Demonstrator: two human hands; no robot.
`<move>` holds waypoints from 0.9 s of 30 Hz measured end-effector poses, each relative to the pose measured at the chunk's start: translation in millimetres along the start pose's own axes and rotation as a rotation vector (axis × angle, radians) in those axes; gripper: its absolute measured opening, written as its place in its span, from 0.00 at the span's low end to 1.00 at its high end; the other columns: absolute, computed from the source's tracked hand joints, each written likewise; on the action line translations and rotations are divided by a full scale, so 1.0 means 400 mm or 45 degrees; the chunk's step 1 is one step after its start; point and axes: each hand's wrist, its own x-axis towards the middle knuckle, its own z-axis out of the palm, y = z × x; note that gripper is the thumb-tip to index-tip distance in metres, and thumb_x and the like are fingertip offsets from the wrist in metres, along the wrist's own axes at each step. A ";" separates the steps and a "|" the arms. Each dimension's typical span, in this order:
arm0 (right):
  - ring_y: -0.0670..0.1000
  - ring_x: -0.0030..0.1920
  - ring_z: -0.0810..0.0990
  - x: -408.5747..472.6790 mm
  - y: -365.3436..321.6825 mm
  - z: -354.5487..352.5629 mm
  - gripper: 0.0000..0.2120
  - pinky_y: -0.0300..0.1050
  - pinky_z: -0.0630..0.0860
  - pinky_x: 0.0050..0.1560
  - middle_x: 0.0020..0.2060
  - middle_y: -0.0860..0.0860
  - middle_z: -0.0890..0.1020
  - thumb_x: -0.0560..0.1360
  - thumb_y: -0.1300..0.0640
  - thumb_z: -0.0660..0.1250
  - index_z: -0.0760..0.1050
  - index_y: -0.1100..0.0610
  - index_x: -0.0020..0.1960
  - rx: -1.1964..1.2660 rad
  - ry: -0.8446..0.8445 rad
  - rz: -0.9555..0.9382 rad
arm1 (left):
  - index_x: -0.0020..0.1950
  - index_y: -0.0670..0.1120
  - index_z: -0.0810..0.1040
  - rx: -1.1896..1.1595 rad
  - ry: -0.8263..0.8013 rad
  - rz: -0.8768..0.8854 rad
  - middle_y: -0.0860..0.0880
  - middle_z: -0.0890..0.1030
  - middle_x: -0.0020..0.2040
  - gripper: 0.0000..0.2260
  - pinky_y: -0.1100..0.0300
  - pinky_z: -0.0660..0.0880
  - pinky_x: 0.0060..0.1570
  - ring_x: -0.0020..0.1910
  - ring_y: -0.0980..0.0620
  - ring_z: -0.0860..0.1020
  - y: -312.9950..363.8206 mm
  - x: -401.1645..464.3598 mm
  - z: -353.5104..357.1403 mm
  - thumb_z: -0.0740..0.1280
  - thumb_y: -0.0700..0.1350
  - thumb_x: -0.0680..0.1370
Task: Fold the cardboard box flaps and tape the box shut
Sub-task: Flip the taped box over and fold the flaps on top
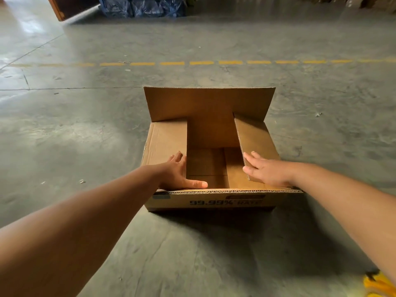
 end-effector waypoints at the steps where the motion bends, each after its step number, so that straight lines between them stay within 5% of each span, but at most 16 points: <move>1: 0.51 0.79 0.38 0.002 0.002 0.006 0.33 0.58 0.44 0.78 0.79 0.45 0.35 0.80 0.34 0.46 0.34 0.41 0.78 -0.040 -0.016 -0.012 | 0.81 0.49 0.35 -0.006 -0.004 -0.004 0.49 0.32 0.80 0.59 0.40 0.45 0.78 0.79 0.43 0.36 -0.002 -0.001 0.002 0.60 0.77 0.63; 11: 0.48 0.77 0.32 0.015 0.014 0.059 0.37 0.58 0.42 0.78 0.77 0.45 0.31 0.78 0.31 0.49 0.34 0.41 0.78 -0.142 -0.042 -0.028 | 0.81 0.51 0.35 -0.010 -0.049 0.013 0.51 0.30 0.79 0.57 0.44 0.41 0.78 0.79 0.48 0.33 -0.037 0.006 0.038 0.58 0.78 0.65; 18: 0.48 0.77 0.31 0.039 0.020 0.108 0.41 0.59 0.41 0.78 0.77 0.46 0.30 0.77 0.29 0.45 0.31 0.49 0.78 -0.282 0.001 0.016 | 0.80 0.52 0.31 0.188 0.078 -0.008 0.51 0.27 0.78 0.54 0.43 0.35 0.76 0.77 0.48 0.29 -0.081 0.036 0.092 0.50 0.81 0.66; 27: 0.45 0.76 0.30 0.056 0.031 0.151 0.40 0.59 0.37 0.77 0.77 0.44 0.31 0.77 0.29 0.43 0.33 0.48 0.79 -0.233 0.106 0.026 | 0.80 0.53 0.34 0.181 0.189 0.046 0.51 0.29 0.79 0.53 0.40 0.35 0.76 0.76 0.49 0.28 -0.115 0.047 0.129 0.47 0.83 0.66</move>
